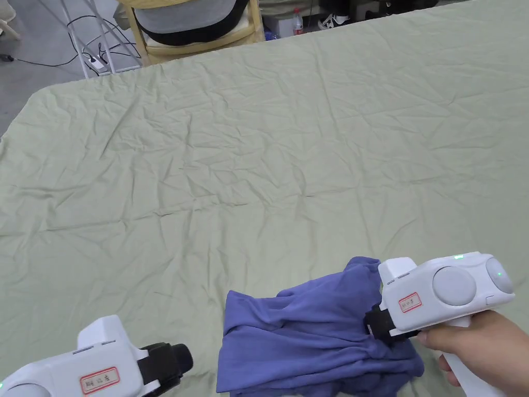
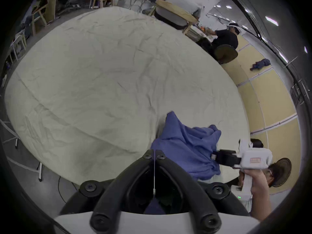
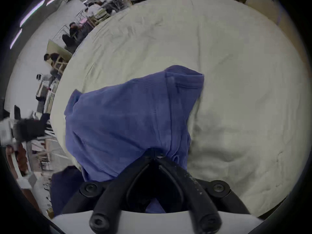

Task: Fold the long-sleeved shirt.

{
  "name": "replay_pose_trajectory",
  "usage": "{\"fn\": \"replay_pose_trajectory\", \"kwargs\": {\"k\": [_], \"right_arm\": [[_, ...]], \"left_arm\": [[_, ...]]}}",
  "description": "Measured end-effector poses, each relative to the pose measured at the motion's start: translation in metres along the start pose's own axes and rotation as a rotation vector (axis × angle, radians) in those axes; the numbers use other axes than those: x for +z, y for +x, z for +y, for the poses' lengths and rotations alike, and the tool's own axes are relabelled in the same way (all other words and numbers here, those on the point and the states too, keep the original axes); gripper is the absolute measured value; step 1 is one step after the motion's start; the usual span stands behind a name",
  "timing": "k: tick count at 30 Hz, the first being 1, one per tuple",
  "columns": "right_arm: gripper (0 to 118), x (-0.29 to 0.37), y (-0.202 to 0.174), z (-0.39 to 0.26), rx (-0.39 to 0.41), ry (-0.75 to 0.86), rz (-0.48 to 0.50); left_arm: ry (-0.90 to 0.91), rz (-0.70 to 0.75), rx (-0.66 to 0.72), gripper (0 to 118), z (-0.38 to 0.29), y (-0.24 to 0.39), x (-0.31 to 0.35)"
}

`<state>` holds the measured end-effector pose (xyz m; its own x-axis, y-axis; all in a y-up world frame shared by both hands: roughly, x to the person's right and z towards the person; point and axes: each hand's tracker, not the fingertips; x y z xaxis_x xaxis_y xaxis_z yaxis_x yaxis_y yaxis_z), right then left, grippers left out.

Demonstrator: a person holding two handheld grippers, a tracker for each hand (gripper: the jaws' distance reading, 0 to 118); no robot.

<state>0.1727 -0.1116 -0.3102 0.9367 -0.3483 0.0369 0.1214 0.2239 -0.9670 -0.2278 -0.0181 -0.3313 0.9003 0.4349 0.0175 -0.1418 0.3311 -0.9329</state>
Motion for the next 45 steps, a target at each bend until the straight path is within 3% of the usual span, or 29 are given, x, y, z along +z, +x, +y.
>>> {"fn": "replay_pose_trajectory", "kwargs": {"k": [4,6,7,9,10,17,20,21,22,23,24,25,28,31,34,41,45], "right_arm": [[2,0.004,0.006,0.001,-0.003,-0.014,0.017],[2,0.004,0.011,-0.001,-0.014,-0.005,0.036],[2,0.005,0.01,-0.002,-0.02,-0.004,0.041],[2,0.004,0.011,-0.002,-0.023,-0.003,0.045],[2,0.004,0.011,-0.002,-0.026,-0.003,0.047],[2,0.006,0.013,-0.004,-0.053,0.005,0.07],[2,0.006,0.011,-0.005,-0.058,0.007,0.066],[2,0.007,0.01,-0.006,-0.062,0.01,0.061],[2,0.009,0.008,-0.007,-0.06,0.014,0.057],[2,0.012,0.004,-0.007,-0.066,0.021,0.053],[2,0.015,-0.001,-0.009,-0.075,0.033,0.049],[2,0.019,-0.007,-0.012,-0.08,0.048,0.038],[2,0.033,-0.026,-0.021,-0.068,0.123,-0.011],[1,0.048,-0.045,-0.034,-0.113,0.188,0.098],[1,0.058,-0.07,-0.044,-0.092,0.214,0.143],[1,0.06,-0.127,-0.051,0.01,0.233,0.172],[1,0.05,-0.153,-0.051,0.096,0.201,0.252]], "left_arm": [[-0.029,-0.017,-0.028,0,0.0,0.003,-0.013],[-0.039,-0.032,-0.041,8,0.0,0.003,-0.019],[-0.046,-0.061,-0.045,23,0.002,0.004,-0.022],[-0.062,-0.094,-0.087,106,0.007,0.008,-0.037],[-0.064,-0.092,-0.1,118,0.008,0.009,-0.046],[-0.23,-0.126,-0.114,101,0.015,0.015,-0.128],[-0.263,-0.034,-0.206,100,0.012,0.027,-0.137],[-0.229,0.007,-0.218,90,0.014,0.033,-0.128],[-0.198,0.055,-0.26,70,0.012,0.038,-0.12],[-0.17,0.09,-0.315,37,0.01,0.04,-0.113],[-0.148,0.059,-0.333,14,0.008,0.04,-0.106],[-0.158,-0.046,-0.279,11,0.008,0.038,-0.099],[-0.135,-0.037,-0.252,10,0.001,0.033,-0.079],[-0.099,-0.082,-0.209,10,0.004,0.018,-0.056],[-0.096,-0.15,-0.125,10,0.011,0.0,-0.037],[-0.063,-0.038,-0.079,9,0.038,-0.058,-0.005],[-0.04,0.155,-0.104,9,0.056,-0.108,0.014]]}}
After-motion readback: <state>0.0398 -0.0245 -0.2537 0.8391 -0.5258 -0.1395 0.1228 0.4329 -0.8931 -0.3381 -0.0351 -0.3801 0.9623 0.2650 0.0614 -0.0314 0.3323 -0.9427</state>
